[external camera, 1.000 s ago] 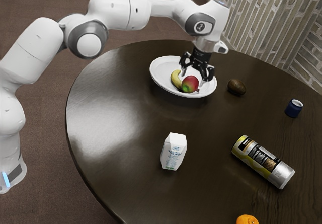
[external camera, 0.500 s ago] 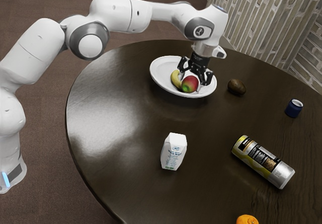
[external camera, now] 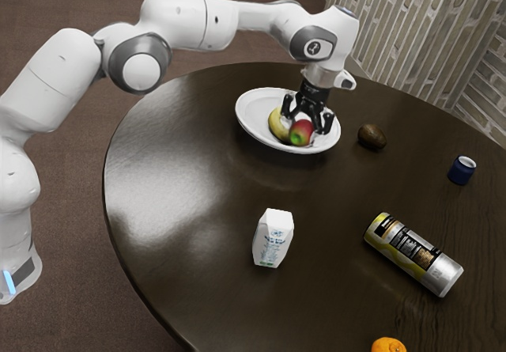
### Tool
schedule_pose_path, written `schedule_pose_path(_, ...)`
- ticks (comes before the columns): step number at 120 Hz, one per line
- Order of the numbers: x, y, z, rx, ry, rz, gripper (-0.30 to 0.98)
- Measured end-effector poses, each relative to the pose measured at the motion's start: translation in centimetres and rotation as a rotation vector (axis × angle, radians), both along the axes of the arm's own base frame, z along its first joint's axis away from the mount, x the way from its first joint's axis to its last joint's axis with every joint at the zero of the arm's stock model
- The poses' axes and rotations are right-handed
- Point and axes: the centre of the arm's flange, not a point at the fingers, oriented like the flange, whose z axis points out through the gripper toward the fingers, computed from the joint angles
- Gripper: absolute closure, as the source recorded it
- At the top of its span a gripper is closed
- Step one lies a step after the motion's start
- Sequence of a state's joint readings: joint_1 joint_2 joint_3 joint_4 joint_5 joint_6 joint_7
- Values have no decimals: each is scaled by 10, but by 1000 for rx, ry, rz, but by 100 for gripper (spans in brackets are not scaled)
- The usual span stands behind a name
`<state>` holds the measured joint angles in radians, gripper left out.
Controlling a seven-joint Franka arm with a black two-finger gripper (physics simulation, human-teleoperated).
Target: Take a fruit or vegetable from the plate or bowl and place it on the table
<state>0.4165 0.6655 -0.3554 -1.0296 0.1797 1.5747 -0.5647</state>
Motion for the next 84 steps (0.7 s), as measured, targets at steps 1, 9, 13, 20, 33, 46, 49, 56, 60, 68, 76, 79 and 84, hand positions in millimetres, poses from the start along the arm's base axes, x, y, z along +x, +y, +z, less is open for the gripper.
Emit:
schedule_pose_path(1, 0, 0, 1, 2, -1, 1, 65)
schedule_pose_path(9, -2, -2, 7, 12, -4, 3, 72)
schedule_pose_path(13, -3, -5, 13, 17, -8, 3, 75)
schedule_pose_path(20, -6, -8, 23, 27, -8, 4, 77)
schedule_pose_path(33, -10, -29, 42, 42, -7, -15, 77)
schedule_pose_path(46, -14, -70, 63, 51, -9, -59, 77)
schedule_pose_path(49, -15, -78, 66, 50, -8, -69, 78)
schedule_pose_path(56, -16, -95, 71, 48, -6, -89, 77)
schedule_pose_path(60, -17, -102, 71, 45, -3, -96, 76)
schedule_pose_path(68, -17, -110, 70, 37, 6, -104, 66)
schedule_pose_path(76, -16, -125, 66, 25, 14, -124, 55)
schedule_pose_path(79, -16, -137, 65, 20, 14, -144, 53)
schedule_pose_path(84, -17, -157, 67, 18, 9, -178, 49)
